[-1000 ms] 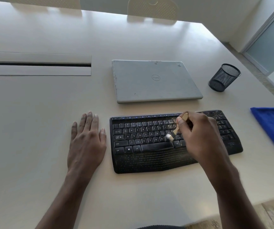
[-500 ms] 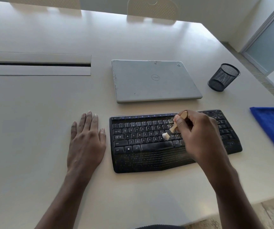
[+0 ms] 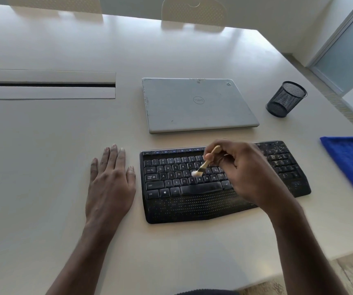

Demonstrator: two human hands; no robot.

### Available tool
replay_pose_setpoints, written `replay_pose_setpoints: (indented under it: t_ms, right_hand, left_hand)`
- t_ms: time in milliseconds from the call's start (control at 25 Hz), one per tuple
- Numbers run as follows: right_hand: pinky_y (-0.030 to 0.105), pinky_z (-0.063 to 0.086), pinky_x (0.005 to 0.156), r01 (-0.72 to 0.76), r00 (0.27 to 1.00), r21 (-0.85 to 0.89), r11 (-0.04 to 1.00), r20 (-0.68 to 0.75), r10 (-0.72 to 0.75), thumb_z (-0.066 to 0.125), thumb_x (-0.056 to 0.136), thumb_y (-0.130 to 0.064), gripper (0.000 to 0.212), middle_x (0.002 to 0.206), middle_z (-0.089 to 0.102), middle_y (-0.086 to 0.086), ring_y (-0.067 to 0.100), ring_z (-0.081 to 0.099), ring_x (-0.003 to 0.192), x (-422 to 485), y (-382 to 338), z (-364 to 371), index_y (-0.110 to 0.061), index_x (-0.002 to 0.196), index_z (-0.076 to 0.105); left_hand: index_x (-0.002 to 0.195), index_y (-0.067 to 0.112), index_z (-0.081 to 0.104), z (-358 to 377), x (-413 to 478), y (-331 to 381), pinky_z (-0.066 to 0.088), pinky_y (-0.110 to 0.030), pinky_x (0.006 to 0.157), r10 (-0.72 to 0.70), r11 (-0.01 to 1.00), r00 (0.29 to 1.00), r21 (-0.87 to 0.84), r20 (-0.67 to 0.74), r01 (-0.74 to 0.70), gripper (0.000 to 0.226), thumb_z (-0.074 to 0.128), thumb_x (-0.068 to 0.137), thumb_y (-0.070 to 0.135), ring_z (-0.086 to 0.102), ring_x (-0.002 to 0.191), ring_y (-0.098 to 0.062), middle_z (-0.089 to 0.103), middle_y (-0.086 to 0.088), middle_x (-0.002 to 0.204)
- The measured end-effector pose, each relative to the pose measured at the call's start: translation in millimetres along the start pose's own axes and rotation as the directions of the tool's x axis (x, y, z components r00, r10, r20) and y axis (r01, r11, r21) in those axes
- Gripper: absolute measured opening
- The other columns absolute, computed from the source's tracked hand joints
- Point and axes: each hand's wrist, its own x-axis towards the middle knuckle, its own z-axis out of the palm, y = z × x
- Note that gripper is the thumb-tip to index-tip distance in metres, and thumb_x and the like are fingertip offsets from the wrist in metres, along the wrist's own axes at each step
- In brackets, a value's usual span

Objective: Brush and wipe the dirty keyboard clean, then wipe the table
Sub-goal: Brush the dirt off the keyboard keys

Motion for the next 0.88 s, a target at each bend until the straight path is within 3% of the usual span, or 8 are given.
replay_pose_setpoints:
  t_ms: [80, 240, 440, 680, 880]
  right_hand:
    - [0.004, 0.04, 0.055, -0.029, 0.999, -0.039, 0.999, 0.037, 0.03, 0.069, 0.097, -0.01, 0.012, 0.076, 0.065, -0.017, -0.016, 0.057, 0.063, 2, 8, -2, -0.019, 0.093, 0.075]
    - [0.001, 0.039, 0.053, -0.113, 0.991, -0.15, 0.982, -0.082, 0.101, 0.067, 0.098, -0.009, 0.015, 0.084, 0.069, -0.01, -0.024, 0.054, 0.06, 0, 22, -16, -0.021, 0.095, 0.074]
    - [0.003, 0.042, 0.065, -0.045, 0.997, -0.103, 0.994, -0.06, 0.039, 0.071, 0.096, -0.011, 0.015, 0.081, 0.069, -0.018, -0.014, 0.061, 0.073, -4, 15, -5, -0.025, 0.094, 0.075]
    - [-0.003, 0.039, 0.057, -0.122, 0.985, -0.125, 0.985, -0.139, 0.104, 0.066, 0.098, -0.008, 0.014, 0.085, 0.069, -0.008, -0.011, 0.06, 0.067, -8, 20, -16, -0.018, 0.095, 0.075]
    - [0.006, 0.043, 0.067, -0.016, 1.0, -0.058, 0.998, -0.01, 0.016, 0.071, 0.096, -0.013, 0.011, 0.084, 0.07, -0.016, -0.008, 0.063, 0.078, -15, 9, -1, -0.023, 0.093, 0.075]
  left_hand:
    - [0.162, 0.009, 0.035, -1, 0, 0, 0.01, -0.045, 0.132, 0.0, 1.0, 1.0, -0.004, 0.004, 0.0, 0.058, 0.045, 0.108, 0.029, 0.019, 0.161, -0.022, 0.028, -0.011, 0.171]
    - [0.162, 0.009, 0.034, 1, 0, 0, 0.009, -0.045, 0.132, -0.006, 1.0, 1.0, -0.002, 0.005, 0.006, 0.058, 0.044, 0.108, 0.03, 0.019, 0.161, -0.022, 0.027, -0.011, 0.171]
    - [0.161, 0.008, 0.036, 0, 0, 0, 0.01, -0.045, 0.132, 0.002, 1.0, 1.0, -0.01, 0.001, -0.002, 0.058, 0.046, 0.108, 0.028, 0.02, 0.16, -0.023, 0.028, -0.012, 0.17]
    - [0.161, 0.008, 0.036, -1, 0, 1, 0.01, -0.046, 0.132, 0.002, 1.0, 1.0, -0.017, 0.002, -0.002, 0.057, 0.046, 0.108, 0.028, 0.02, 0.161, -0.023, 0.028, -0.012, 0.17]
    - [0.161, 0.008, 0.036, -1, 0, 0, 0.01, -0.045, 0.132, 0.005, 1.0, 1.0, -0.008, 0.003, -0.005, 0.057, 0.046, 0.108, 0.028, 0.02, 0.161, -0.023, 0.028, -0.012, 0.17]
